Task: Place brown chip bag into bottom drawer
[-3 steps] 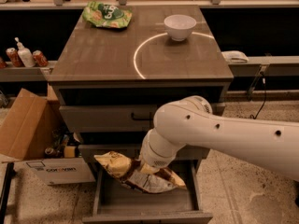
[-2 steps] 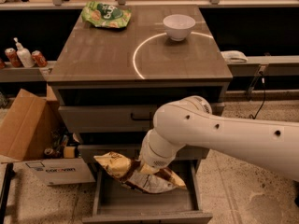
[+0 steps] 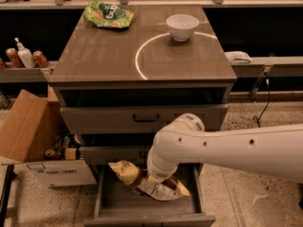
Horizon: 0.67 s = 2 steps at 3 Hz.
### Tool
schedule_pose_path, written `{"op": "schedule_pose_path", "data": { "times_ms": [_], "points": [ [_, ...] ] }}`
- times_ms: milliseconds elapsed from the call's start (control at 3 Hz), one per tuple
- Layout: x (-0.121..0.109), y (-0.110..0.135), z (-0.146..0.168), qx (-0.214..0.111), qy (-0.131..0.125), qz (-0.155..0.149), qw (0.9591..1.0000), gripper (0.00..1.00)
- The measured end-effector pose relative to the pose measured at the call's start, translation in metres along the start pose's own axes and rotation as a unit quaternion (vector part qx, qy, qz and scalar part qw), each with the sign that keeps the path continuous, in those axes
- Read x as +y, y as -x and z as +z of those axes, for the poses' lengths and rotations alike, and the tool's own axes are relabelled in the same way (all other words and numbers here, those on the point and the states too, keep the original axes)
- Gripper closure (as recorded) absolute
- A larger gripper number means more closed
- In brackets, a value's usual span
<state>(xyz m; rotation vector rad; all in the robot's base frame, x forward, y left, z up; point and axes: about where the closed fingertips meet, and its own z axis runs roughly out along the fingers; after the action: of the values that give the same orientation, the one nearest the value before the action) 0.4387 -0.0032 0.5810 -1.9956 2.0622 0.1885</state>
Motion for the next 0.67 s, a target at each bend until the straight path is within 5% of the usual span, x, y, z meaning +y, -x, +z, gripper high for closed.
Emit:
{"op": "schedule_pose_path", "data": {
  "times_ms": [667],
  "points": [
    [-0.030, -0.071, 0.112, 0.011, -0.041, 0.055, 0.9976, 1.00]
  ]
}}
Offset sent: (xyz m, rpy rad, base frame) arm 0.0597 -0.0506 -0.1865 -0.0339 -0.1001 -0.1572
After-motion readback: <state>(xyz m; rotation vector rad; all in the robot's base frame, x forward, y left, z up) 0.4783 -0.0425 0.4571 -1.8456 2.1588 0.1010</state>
